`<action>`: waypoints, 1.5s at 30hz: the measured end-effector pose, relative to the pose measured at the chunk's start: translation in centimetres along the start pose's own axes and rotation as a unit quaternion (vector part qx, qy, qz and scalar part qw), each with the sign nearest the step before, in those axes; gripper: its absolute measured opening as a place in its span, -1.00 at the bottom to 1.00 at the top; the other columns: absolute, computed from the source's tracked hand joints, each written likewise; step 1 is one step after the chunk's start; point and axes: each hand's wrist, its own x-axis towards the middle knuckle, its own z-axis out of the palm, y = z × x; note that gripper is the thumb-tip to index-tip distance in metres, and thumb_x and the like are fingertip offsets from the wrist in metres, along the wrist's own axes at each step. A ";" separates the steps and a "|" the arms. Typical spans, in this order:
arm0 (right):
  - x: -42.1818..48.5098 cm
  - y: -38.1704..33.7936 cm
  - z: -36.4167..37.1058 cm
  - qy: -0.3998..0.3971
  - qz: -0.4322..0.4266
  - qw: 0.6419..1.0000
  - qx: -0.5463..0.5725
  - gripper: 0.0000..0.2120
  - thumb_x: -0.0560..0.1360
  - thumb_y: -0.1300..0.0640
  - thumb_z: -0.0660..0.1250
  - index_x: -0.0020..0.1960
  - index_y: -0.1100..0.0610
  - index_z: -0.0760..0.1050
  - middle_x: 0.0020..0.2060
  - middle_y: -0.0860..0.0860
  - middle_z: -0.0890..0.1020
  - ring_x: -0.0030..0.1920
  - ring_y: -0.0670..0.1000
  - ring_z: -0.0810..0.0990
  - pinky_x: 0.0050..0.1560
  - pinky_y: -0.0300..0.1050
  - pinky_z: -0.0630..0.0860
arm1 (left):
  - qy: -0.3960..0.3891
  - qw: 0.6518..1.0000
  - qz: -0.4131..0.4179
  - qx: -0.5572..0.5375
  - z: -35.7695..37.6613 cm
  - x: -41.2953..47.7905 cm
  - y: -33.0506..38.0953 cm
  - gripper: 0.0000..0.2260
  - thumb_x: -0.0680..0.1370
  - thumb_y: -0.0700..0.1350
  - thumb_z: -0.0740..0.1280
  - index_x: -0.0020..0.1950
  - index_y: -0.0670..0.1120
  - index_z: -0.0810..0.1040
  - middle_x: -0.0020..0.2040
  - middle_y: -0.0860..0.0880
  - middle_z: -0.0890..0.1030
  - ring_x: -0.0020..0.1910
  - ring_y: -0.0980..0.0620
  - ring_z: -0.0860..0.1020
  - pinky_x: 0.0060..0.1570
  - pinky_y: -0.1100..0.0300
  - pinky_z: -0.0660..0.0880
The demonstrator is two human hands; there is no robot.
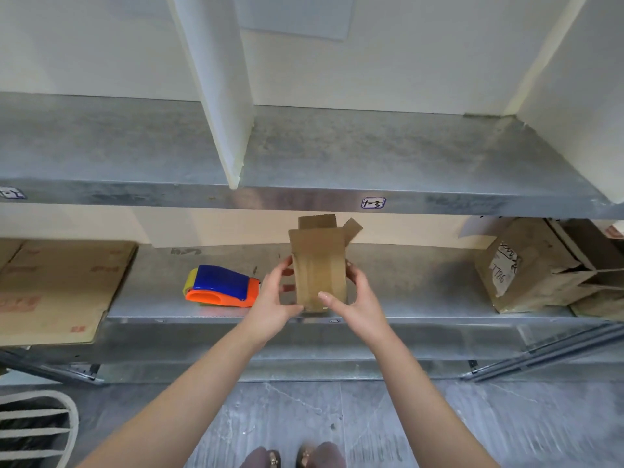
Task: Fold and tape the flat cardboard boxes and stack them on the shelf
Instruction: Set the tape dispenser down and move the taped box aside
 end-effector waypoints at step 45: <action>-1.0 13.1 -25.2 0.112 0.057 0.992 0.030 -0.41 0.33 0.08 0.59 0.26 0.03 0.41 0.09 -0.10 0.63 0.13 -0.15 0.57 0.18 -0.19 0.47 | -0.067 0.762 0.253 0.593 19.9 8.6 4.1 -0.42 0.56 0.16 0.23 0.54 0.11 0.14 0.53 0.00 0.25 0.52 -0.06 0.16 0.51 0.01 0.00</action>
